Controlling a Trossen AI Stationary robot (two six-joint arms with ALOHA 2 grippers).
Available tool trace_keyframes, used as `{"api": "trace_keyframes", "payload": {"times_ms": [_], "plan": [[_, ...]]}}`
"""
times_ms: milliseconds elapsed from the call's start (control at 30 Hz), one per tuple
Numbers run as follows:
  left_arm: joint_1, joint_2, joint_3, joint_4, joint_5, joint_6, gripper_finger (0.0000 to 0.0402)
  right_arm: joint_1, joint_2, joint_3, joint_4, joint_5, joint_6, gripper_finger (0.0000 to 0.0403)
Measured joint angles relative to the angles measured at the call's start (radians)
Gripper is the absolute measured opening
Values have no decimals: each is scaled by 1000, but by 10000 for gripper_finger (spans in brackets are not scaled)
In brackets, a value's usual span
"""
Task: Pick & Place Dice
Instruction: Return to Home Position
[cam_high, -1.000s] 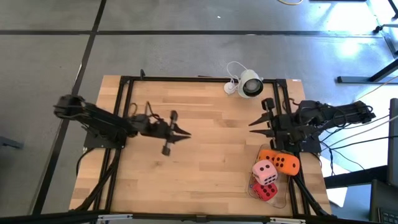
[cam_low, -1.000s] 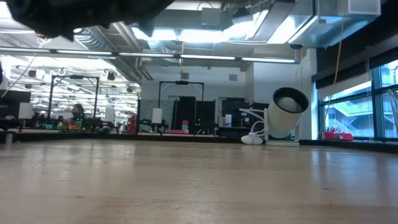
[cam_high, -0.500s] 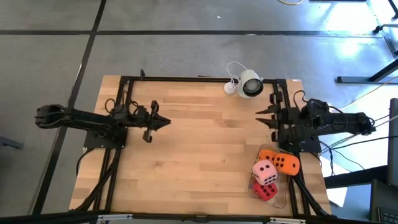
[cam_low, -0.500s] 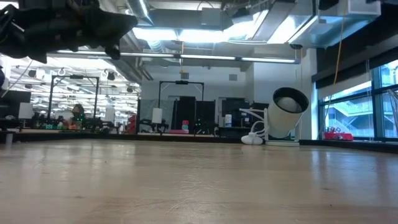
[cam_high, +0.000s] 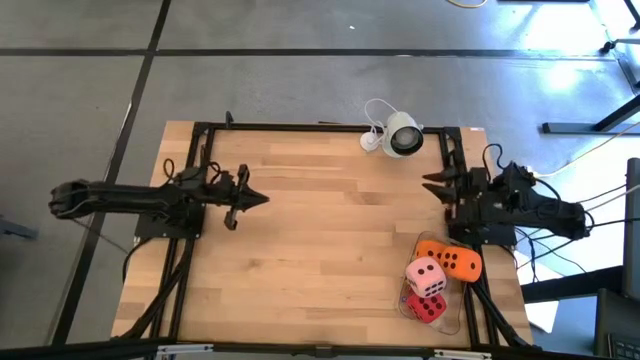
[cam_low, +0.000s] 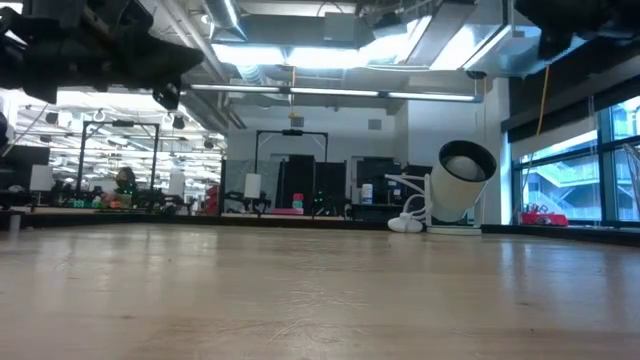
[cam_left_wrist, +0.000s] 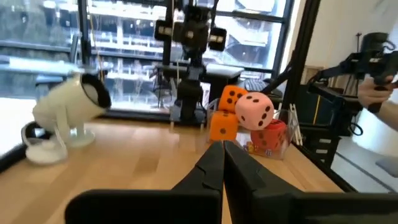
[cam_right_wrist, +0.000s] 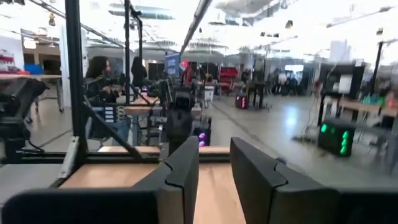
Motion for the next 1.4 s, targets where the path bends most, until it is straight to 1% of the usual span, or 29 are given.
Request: {"api": "trace_keyframes", "payload": {"times_ms": [100,200,333,400,533,633,733,900,1000,1133,1267,1400], "plan": [[-22,-48,0,-10,-10,43,1,-2,-50,-1,-55,-1,76,94],[-55,-90,0,-14,-47,77,1,0,-87,-1,-69,-6,99,94],[-101,-132,0,-60,-114,93,3,0,-87,-5,-63,17,140,94],[-123,-147,0,-96,-153,109,3,0,-83,-41,-20,12,137,94],[-163,-158,0,-134,-211,121,1,0,-81,-152,115,-65,123,94],[-192,-158,0,-136,-221,120,1,0,-81,-229,210,-88,105,94],[-222,-158,0,-140,-235,141,1,0,-82,-271,283,-89,102,94],[-267,-158,0,-205,-313,149,2,0,-81,-301,284,-100,103,94],[-292,-157,0,-234,-344,152,3,0,-81,-314,283,-122,103,94],[-326,-172,0,-233,-368,199,1,0,-81,-316,281,-131,105,94],[-341,-228,-2,-232,-368,216,1,0,-81,-316,280,-134,105,94],[-339,-331,-55,-237,-370,215,3,0,-81,-316,279,-134,105,94]]}}
